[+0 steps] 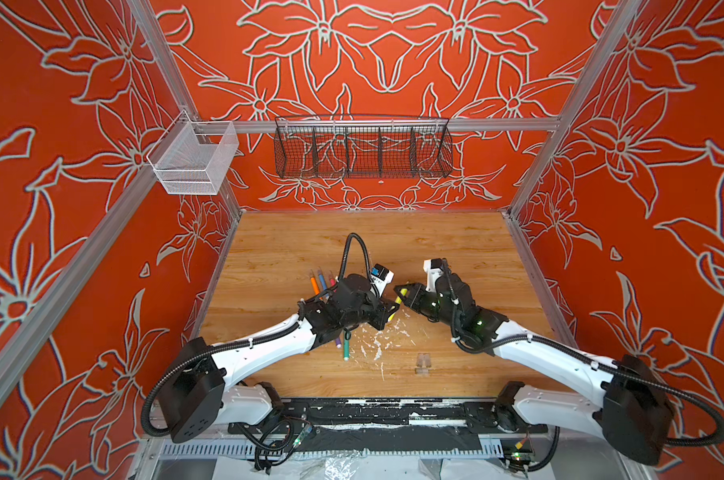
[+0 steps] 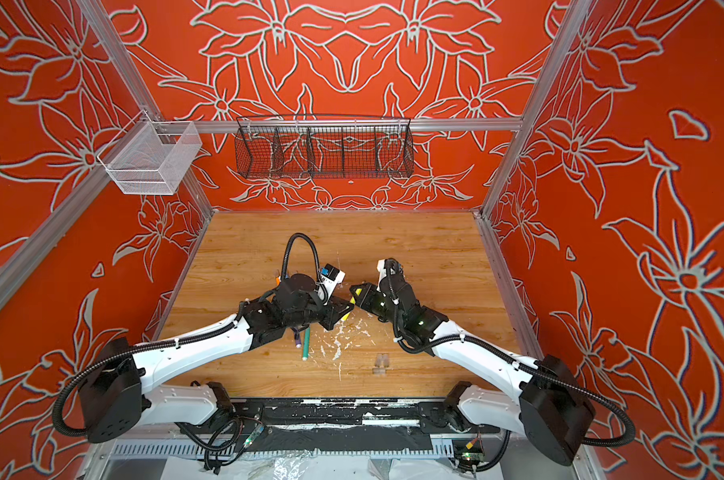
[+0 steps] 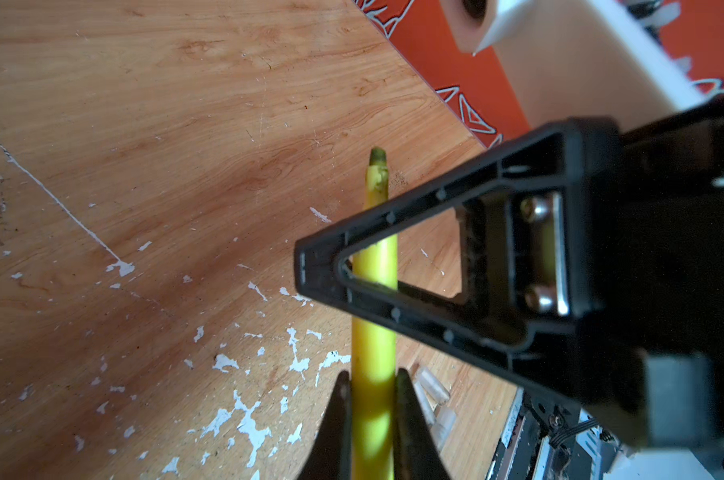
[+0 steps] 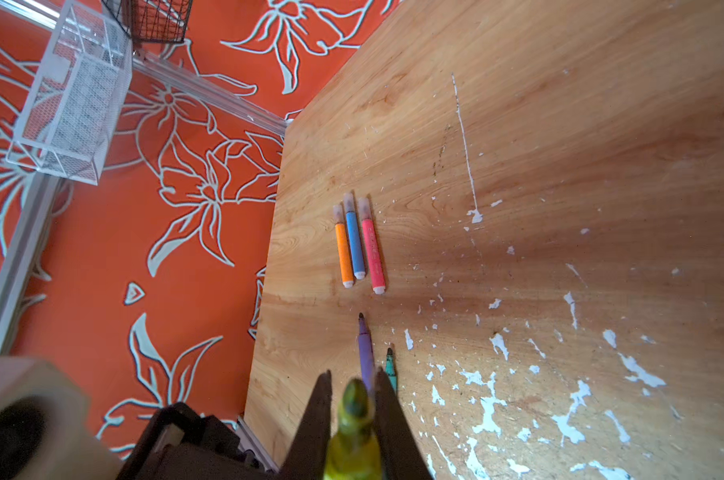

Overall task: Insert the pens into the pen caps
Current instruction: 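Lift the yellow marker with the left gripper while the right gripper approaches it, then move the right gripper to the translucent caps and lower around one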

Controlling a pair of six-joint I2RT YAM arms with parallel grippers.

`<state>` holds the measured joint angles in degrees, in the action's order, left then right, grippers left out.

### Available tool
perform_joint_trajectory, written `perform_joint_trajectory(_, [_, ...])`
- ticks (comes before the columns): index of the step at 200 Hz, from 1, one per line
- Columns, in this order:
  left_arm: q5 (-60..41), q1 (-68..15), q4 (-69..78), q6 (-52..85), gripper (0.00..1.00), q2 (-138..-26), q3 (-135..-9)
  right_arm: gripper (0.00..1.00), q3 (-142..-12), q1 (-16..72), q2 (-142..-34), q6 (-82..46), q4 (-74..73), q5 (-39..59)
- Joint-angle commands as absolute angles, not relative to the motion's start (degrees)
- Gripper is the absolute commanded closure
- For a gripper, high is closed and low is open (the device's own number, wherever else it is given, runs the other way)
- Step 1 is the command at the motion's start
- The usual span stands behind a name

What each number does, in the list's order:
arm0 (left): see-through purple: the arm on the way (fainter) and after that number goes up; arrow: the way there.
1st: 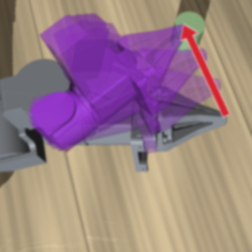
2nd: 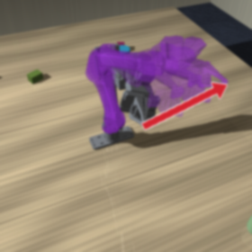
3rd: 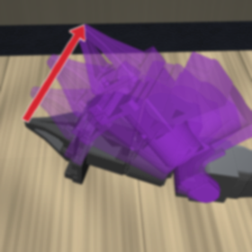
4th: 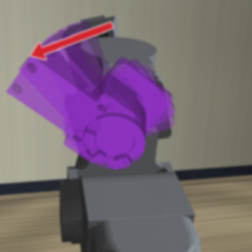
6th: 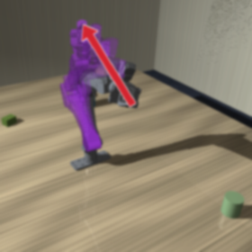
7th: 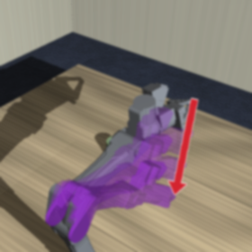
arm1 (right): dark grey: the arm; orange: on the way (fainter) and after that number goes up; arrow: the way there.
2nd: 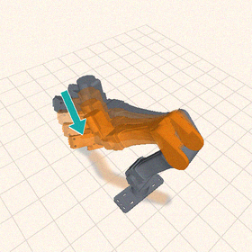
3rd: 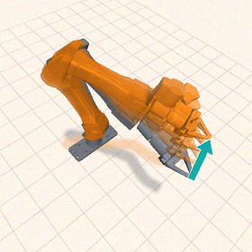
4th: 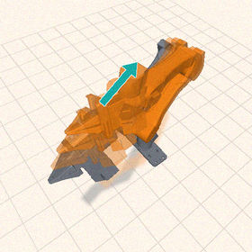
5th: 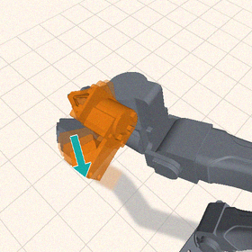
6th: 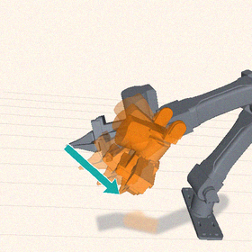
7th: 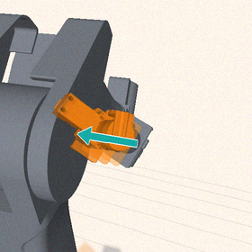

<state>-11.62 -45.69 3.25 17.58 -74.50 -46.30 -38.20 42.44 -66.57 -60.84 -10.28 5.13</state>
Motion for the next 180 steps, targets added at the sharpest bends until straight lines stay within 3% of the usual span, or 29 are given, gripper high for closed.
perform_joint_trajectory(1, [-13.27, -45.62, 6.72, 16.77, 0.79, -72.96, -44.77, 1.0, -39.4, 42.92, -65.78, -62.48, -11.46, 4.5])
perform_joint_trajectory(32, [-13.67, -45.62, 7.75, 16.85, 0.6, -72.71, -44.04, 1.0, -37.58, 45.91, -64.1, -64.42, -13.92, 3.53])
perform_joint_trajectory(88, [-13.76, -45.62, 10.36, 16.87, 0.6, -70.84, -41.69, 1.0, -34.72, 51.24, -62.8, -66.79, -19.55, -0.24])
perform_joint_trajectory(113, [-12.91, -45.62, 11.51, 16.7, 0.7, -69.07, -40.34, 1.0, -33.67, 51.59, -64.7, -69.15, -24.11, 0.3])
perform_joint_trajectory(138, [-12.48, -45.62, 11.86, 16.86, 1.0, -68.36, -39.84, 1.0, -33.73, 52.03, -65.35, -69.92, -24.44, -0.75])
perform_joint_trajectory(152, [-12.47, -45.55, 11.72, 17.05, 1.0, -68.54, -39.9, 1.0, -33.75, 52.08, -64.78, -69.45, -23.66, -1.68])
perform_joint_trajectory(180, [-11.78, -44.72, 11.94, 18.24, 1.0, -69.0, -39.69, 0.66, -33.79, 52.03, -59.84, -66.25, -15.32, -4.84])
